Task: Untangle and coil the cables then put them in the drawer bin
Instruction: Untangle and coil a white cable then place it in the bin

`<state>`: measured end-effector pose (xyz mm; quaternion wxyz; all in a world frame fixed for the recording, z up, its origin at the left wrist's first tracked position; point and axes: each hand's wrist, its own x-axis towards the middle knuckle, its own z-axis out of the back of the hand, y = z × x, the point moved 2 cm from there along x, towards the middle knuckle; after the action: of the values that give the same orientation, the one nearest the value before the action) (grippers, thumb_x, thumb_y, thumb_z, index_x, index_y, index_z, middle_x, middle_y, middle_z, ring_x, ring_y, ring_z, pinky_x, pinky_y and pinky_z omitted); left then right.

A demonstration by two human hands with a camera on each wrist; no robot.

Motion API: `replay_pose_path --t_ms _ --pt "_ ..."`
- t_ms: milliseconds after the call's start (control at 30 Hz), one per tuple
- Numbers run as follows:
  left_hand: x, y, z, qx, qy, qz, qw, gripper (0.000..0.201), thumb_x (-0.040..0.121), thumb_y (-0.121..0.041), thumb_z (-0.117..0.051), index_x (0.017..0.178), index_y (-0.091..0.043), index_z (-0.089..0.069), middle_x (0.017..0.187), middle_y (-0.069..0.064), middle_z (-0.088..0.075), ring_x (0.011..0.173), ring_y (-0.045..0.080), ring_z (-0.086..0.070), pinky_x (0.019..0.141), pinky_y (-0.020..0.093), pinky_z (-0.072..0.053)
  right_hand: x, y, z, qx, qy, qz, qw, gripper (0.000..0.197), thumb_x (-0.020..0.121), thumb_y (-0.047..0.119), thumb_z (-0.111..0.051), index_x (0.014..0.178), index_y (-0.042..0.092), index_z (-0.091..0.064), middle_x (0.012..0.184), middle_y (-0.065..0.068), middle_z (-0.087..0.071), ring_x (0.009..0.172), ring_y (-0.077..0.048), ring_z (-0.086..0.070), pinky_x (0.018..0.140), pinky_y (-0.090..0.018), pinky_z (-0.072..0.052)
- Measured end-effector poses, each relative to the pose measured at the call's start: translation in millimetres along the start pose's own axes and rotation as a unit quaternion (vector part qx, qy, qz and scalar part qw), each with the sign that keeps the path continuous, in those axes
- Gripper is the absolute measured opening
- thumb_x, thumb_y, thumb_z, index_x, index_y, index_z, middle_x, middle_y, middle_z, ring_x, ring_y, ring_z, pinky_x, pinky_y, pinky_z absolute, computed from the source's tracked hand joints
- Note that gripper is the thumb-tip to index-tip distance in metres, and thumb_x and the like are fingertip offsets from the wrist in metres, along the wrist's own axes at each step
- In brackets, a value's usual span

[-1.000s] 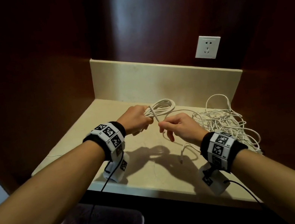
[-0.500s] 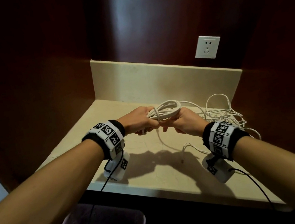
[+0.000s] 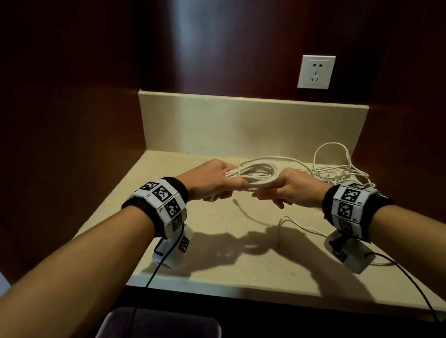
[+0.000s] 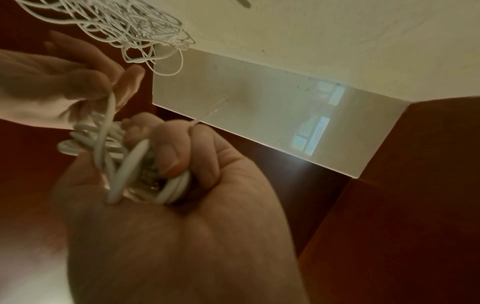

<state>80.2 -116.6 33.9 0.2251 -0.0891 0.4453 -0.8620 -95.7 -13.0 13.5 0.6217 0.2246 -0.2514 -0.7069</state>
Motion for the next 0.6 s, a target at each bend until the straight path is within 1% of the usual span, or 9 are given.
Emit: replay_pose_path --t_ms 67,133,167,233,300,400,467,533,600 --pt "-2 -2 -1 0.018 0.019 -0.006 1.0 0.016 0.091 -0.024 -0.064 0.093 -0.008 -0.062 0.059 0.0 -0.051 0.044 0.01 -0.038 0.04 0.02 -0.03 0 -2 7 -0.049 0.003 -0.009 0.999 0.027 0.089 0.031 -0.068 0.077 0.008 -0.076 0.057 -0.01 -0.06 0.042 -0.006 -0.04 0.048 -0.018 -0.034" --pt "-3 -3 -3 0.052 0.037 -0.013 0.998 0.013 0.089 -0.021 -0.065 0.087 -0.009 -0.061 0.06 0.0 -0.051 0.046 0.012 -0.039 0.042 0.02 -0.031 3 -3 15 -0.107 0.002 -0.018 0.994 0.032 0.089 0.029 -0.067 0.063 0.012 -0.07 0.055 -0.006 -0.059 0.042 -0.004 -0.042 0.052 -0.022 -0.036" --pt "-3 -3 -5 0.073 0.044 -0.013 0.996 0.011 0.087 -0.02 -0.066 0.084 -0.011 -0.06 0.06 0.0 -0.051 0.048 0.013 -0.039 0.043 0.021 -0.031 5 -3 18 -0.131 0.006 -0.023 0.991 0.03 0.09 0.03 -0.065 0.064 0.016 -0.07 0.055 -0.002 -0.058 0.044 -0.003 -0.043 0.054 -0.022 -0.036" --pt "-1 -3 -8 0.137 0.053 -0.009 0.989 0.014 0.084 -0.02 -0.067 0.076 -0.017 -0.057 0.062 0.001 -0.051 0.052 0.015 -0.041 0.047 0.023 -0.033 7 2 24 -0.153 0.016 -0.03 0.988 0.024 0.09 0.036 -0.065 0.074 0.021 -0.074 0.054 0.003 -0.056 0.045 -0.002 -0.042 0.053 -0.022 -0.034" --pt "1 -4 -11 0.239 0.052 -0.005 0.97 0.018 0.082 -0.026 -0.068 0.072 -0.023 -0.054 0.064 -0.001 -0.054 0.057 0.016 -0.045 0.054 0.027 -0.035 8 7 27 -0.155 0.01 -0.041 0.987 0.023 0.086 0.039 -0.069 0.077 0.018 -0.075 0.056 0.003 -0.057 0.048 -0.004 -0.044 0.051 -0.023 -0.034" --pt "6 -3 -16 0.354 0.047 0.002 0.934 0.018 0.083 -0.036 -0.067 0.081 -0.021 -0.057 0.07 -0.002 -0.055 0.066 0.017 -0.048 0.06 0.03 -0.036 8 18 28 -0.154 -0.023 -0.052 0.986 0.025 0.084 0.034 -0.072 0.073 0.012 -0.074 0.068 -0.003 -0.065 0.064 -0.011 -0.052 0.057 -0.027 -0.039" --pt "9 0 -19 0.393 0.031 0.009 0.919 0.023 0.084 -0.041 -0.065 0.087 -0.019 -0.058 0.074 0.0 -0.057 0.071 0.021 -0.051 0.061 0.03 -0.036 7 28 26 -0.111 -0.046 -0.05 0.991 0.023 0.088 0.023 -0.068 0.068 0.012 -0.071 0.065 0.002 -0.061 0.066 -0.01 -0.051 0.057 -0.026 -0.037" --pt "12 3 -20 0.403 0.001 0.021 0.915 0.029 0.085 -0.043 -0.063 0.094 -0.016 -0.058 0.082 0.003 -0.06 0.074 0.024 -0.053 0.062 0.031 -0.038 6 34 22 -0.062 -0.069 -0.038 0.995 0.028 0.091 0.016 -0.06 0.065 0.014 -0.068 0.064 0.006 -0.057 0.068 -0.012 -0.05 0.061 -0.026 -0.037" --pt "15 7 -17 0.38 -0.032 0.033 0.924 0.035 0.086 -0.042 -0.061 0.108 -0.015 -0.057 0.095 0.006 -0.064 0.081 0.025 -0.054 0.066 0.033 -0.041 4 35 18 -0.027 -0.085 -0.02 0.996 0.031 0.093 0.013 -0.053 0.065 0.015 -0.067 0.063 0.002 -0.053 0.065 -0.016 -0.046 0.062 -0.031 -0.036"
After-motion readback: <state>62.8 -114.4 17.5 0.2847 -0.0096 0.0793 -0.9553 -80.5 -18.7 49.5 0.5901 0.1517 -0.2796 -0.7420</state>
